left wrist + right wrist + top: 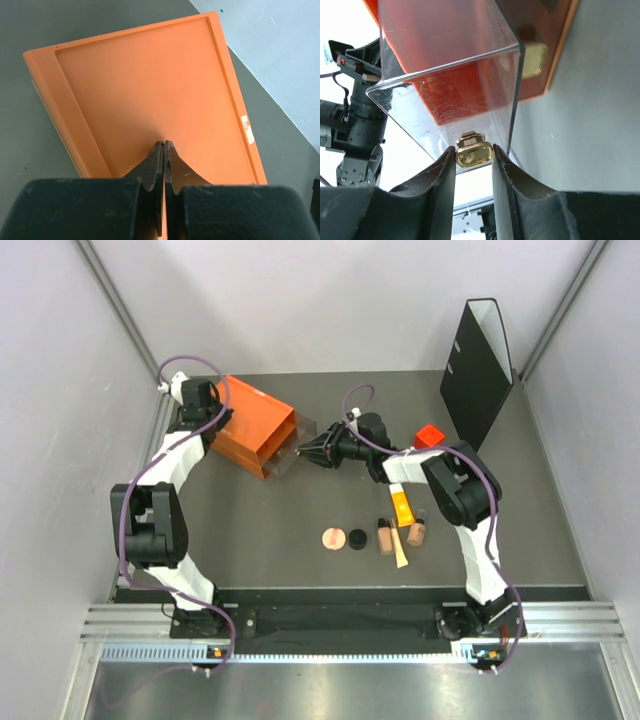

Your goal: Organize the makeup

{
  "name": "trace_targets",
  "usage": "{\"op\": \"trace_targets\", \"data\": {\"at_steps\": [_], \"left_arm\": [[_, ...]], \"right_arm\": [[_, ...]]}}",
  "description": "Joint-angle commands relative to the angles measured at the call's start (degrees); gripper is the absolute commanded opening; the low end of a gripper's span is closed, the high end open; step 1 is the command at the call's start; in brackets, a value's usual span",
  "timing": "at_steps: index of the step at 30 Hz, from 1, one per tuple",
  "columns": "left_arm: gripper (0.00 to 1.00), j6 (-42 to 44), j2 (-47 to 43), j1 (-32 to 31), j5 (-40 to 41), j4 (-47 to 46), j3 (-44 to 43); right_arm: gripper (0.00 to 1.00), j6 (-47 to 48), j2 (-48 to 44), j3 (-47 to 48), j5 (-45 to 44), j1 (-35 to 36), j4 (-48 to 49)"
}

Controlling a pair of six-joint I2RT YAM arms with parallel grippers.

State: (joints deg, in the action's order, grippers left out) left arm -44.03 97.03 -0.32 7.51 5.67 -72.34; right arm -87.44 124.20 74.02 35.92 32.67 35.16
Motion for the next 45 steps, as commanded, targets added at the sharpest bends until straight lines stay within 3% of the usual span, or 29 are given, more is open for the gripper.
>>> {"op": "trace_targets", "data": {"at_steps": [1, 15, 17, 18, 21, 24, 28, 31, 32, 35, 36, 37, 39, 45], "left_arm": [[0.00, 1.32, 4.04, -0.30, -0.30, 7.16, 1.32], [0.00, 0.88, 4.48, -0.30, 0.14, 6.98, 1.32], [0.00, 0.79, 4.48, -0.30, 0.05, 6.98, 1.41], [0.00, 0.88, 4.39, -0.39, 0.05, 6.90, 1.32], [0.00, 1.14, 4.48, -0.30, 0.22, 7.07, 1.15], [0.00, 1.58, 4.48, -0.39, 0.40, 7.33, 1.06], [0.00, 1.32, 4.39, -0.30, 0.23, 7.16, 1.06], [0.00, 0.97, 4.39, -0.30, -0.47, 7.34, 0.88], [0.00, 0.70, 4.30, -0.30, -0.91, 7.34, 0.79], [0.00, 0.61, 4.04, -0.30, -1.18, 7.42, 0.71], [0.00, 0.61, 4.04, -0.30, -1.27, 7.68, 0.70], [0.00, 0.61, 4.04, -0.30, -1.35, 7.69, 0.62], [0.00, 0.96, 4.22, -0.39, -1.44, 7.77, 0.62], [0.00, 1.23, 4.30, -0.30, -1.71, 7.86, 1.14]], "right_arm": [[0.00, -1.86, -4.41, -4.05, 2.31, -1.11, -2.11], [0.03, 1.74, -6.88, -6.00, 6.61, -4.72, -9.05], [0.13, 2.62, -6.00, -3.71, 7.40, -4.63, -9.14], [0.30, 2.71, -5.55, -3.01, 8.28, -4.63, -9.05], [0.62, 3.76, -5.64, -1.51, 9.78, -4.72, -11.85], [0.72, 4.30, -6.87, -1.94, 10.92, -4.98, -14.41], [0.75, 8.06, -9.76, -2.92, 12.24, -6.03, -21.07], [0.75, 18.48, -12.22, -0.56, 11.89, -7.61, -32.31], [0.75, 21.66, -13.01, 0.76, 11.37, -8.40, -41.13], [0.73, 36.25, -13.29, 8.66, 6.98, -9.63, -55.93], [0.71, 40.29, -12.85, 11.38, 2.88, -9.72, -66.08], [0.70, 47.99, -12.41, 16.72, 0.23, -9.73, -71.58], [0.70, 54.19, -11.35, 22.10, -7.33, -9.73, -82.29], [0.67, 64.58, -14.16, 19.17, -23.33, -9.73, -90.44]]}}
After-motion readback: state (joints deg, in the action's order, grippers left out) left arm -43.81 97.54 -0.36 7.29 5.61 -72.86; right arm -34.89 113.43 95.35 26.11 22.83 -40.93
